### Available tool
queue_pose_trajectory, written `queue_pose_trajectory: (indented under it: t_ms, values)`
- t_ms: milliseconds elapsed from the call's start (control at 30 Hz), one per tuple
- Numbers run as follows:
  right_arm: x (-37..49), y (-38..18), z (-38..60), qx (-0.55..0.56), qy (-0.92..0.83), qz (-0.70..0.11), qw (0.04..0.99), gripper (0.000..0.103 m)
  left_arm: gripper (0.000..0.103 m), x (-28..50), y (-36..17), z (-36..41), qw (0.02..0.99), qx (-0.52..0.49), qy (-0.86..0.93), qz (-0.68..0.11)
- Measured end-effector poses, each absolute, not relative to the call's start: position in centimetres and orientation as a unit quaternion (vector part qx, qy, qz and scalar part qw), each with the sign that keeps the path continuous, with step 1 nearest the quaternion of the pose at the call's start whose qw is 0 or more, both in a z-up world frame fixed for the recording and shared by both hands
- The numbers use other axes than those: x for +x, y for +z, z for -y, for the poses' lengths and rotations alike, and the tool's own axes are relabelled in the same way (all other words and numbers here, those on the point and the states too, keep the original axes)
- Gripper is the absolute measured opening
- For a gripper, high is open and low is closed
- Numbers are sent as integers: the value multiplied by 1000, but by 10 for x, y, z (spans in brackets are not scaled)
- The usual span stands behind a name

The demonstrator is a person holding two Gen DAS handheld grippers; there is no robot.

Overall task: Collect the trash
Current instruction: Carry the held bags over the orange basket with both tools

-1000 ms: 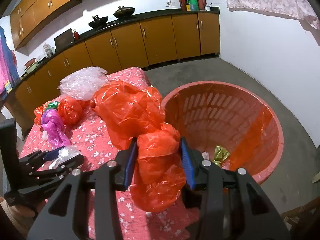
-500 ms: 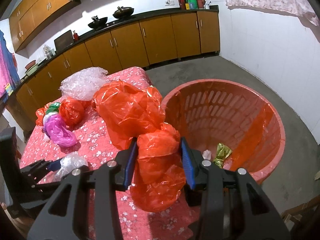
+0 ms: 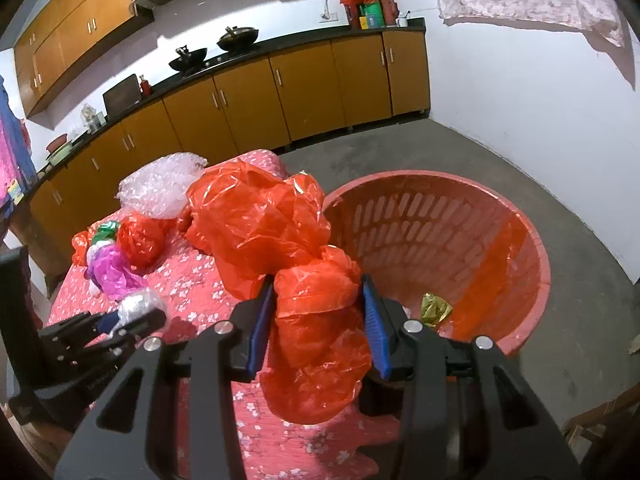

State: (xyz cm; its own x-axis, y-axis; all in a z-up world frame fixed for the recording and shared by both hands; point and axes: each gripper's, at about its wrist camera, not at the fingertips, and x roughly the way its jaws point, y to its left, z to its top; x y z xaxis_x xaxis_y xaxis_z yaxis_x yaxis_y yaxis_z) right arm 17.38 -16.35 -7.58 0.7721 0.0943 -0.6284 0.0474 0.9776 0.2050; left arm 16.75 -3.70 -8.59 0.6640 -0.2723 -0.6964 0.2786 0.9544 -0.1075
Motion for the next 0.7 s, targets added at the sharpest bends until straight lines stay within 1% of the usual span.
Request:
queue_pose_trajectory:
  t_ms: [300,700]
  values:
    - [165,-71,188,118,-17,-325,938,41,34,181,-62,64,915,-12,-179,-362]
    - [165,-68,242,157,-82,-314,933,41,34,211,-39,135,906,-13,-248,-344]
